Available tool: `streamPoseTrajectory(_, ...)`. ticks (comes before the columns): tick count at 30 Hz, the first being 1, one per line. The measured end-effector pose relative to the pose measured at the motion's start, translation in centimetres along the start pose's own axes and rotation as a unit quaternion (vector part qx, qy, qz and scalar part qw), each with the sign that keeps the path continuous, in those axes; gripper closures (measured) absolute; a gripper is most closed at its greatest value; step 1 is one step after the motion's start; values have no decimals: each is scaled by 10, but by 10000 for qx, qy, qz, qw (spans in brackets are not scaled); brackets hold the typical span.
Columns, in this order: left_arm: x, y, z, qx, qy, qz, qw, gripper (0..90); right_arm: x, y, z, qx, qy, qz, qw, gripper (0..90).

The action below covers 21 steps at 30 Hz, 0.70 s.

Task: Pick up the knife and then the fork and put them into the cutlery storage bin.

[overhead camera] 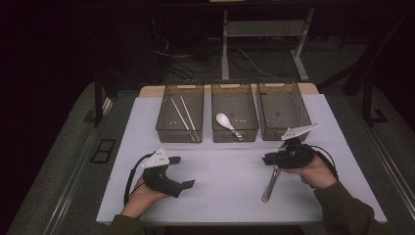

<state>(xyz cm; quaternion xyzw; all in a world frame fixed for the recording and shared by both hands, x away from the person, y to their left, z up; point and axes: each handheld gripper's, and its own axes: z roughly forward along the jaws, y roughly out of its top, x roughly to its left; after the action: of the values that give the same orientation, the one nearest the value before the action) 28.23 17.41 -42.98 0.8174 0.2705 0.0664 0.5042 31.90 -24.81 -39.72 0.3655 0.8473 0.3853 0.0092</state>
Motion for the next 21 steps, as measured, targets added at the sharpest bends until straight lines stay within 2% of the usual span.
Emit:
streamPoseTrajectory(7, -1, 1, -1, 0, 34, 33, 10000, 0, 7, -19, -1, 136, -42, -16, 9999, 892)
streamPoseTrajectory(16, -1, 0, 1, 37, 27, 4, 10000, 0, 20, -37, 12, 549, 123, -191, 9982, 894)
streamPoseTrajectory(20, -2, 0, 1, 15, 29, 6, 10000, 0, 25, -41, 21, 736, 97, -351, 9966, 894)
streamPoseTrajectory(21, -2, 0, 1, 17, 27, 10, 10000, 0, 27, -41, 23, 758, 100, -331, 9965, 894)
